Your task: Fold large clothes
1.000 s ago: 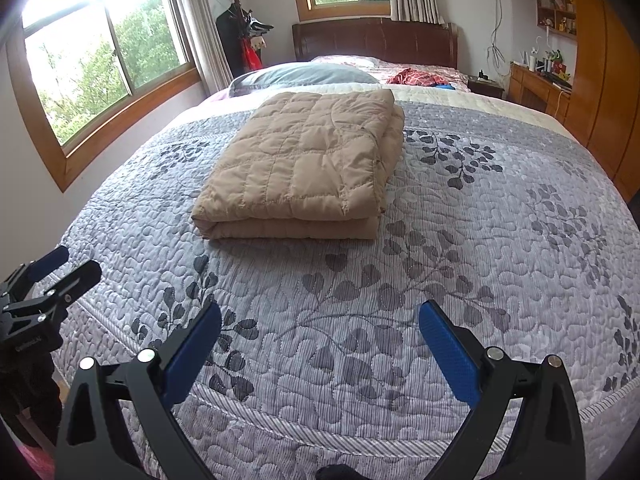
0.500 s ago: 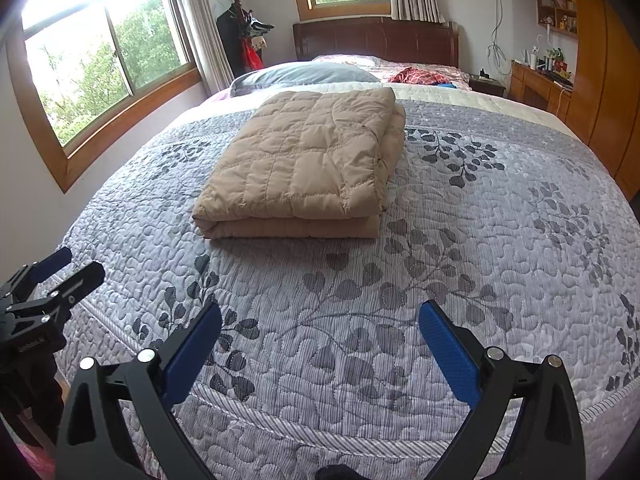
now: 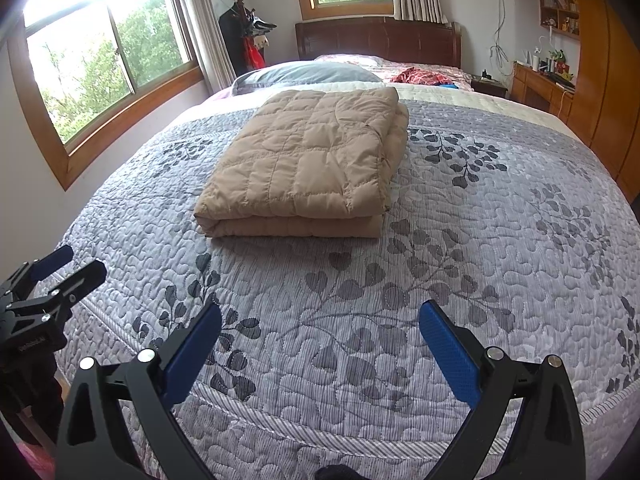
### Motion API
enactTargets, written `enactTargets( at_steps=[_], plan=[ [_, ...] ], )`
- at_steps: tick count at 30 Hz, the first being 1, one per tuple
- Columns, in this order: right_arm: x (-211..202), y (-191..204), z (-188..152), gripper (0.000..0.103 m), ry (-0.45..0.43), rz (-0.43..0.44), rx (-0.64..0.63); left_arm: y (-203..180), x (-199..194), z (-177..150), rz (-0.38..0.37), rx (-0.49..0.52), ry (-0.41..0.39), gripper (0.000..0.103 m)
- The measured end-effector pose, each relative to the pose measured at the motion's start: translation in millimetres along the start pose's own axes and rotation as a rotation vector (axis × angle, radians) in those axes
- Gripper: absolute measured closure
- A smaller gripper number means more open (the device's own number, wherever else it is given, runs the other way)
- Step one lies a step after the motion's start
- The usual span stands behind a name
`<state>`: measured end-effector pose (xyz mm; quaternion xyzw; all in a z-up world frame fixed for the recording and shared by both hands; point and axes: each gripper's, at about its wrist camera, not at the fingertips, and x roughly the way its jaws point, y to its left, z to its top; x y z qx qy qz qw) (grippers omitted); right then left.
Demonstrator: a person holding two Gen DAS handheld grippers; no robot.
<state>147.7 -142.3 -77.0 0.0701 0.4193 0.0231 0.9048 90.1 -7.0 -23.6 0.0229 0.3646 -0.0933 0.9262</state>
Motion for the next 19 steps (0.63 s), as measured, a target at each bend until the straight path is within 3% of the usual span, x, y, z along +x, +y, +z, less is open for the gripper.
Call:
enactTargets(
  at_steps=[19],
  plan=[
    [3.9,-3.5,1.4,0.004,0.009,0.013,-0.004,-0.7,0.5,0.2,-0.002,0.009,0.000,0.004]
  ],
)
